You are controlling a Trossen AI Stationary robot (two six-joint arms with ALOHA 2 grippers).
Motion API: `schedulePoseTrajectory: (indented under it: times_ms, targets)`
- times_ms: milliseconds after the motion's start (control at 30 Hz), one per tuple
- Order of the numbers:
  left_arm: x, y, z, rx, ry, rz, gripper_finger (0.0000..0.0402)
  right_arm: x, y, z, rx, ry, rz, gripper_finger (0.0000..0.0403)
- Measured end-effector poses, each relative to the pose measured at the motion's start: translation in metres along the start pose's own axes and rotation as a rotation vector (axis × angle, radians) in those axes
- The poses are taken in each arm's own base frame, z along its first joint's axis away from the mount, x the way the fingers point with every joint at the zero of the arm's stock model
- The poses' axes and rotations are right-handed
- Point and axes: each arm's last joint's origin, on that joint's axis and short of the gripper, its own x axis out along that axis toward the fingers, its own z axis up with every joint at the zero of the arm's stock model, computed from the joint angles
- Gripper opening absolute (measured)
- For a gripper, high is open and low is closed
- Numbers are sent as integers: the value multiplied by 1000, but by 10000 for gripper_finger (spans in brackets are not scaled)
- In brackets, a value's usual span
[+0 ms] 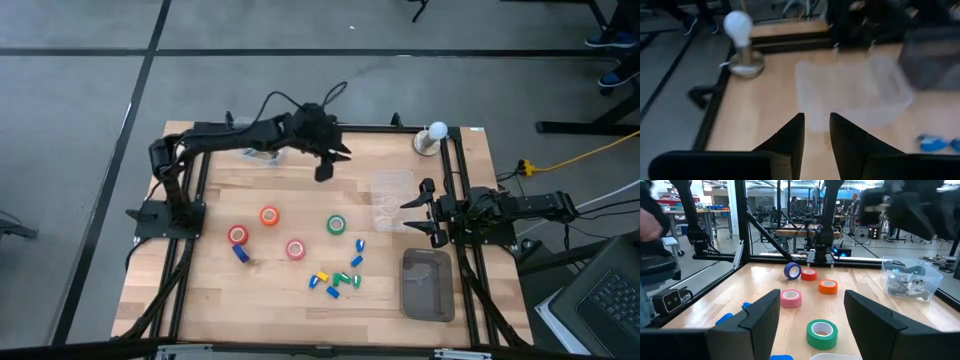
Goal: Pick and place Stapler, Stapler remover, tape
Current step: Move the bottom transparent bin to the center of the table
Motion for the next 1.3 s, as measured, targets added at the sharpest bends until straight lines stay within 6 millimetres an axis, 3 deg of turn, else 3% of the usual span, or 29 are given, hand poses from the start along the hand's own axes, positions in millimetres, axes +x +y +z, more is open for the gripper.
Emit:
schedulePoseTrajectory:
  times_ms: [267, 467, 600, 967, 1167, 1300]
  targets:
    - [13, -48, 15, -98, -25, 2, 86, 0, -2, 1, 7, -13, -61, 225]
    - [18, -78, 20, -160, -15, 52, 86, -1, -4, 11, 183, -128, -141, 225]
    - [20, -93, 22, -145, -12, 81, 86, -2, -6, 17, 187, -197, -197, 225]
    - [20, -101, 22, -134, -5, 118, 86, -2, -6, 15, -35, -149, -217, 225]
    - [20, -101, 22, -159, -7, 117, 86, -3, -6, 21, -29, -212, -221, 225]
    - [20, -101, 22, -159, -6, 117, 86, -3, -7, 21, 127, -187, -243, 225]
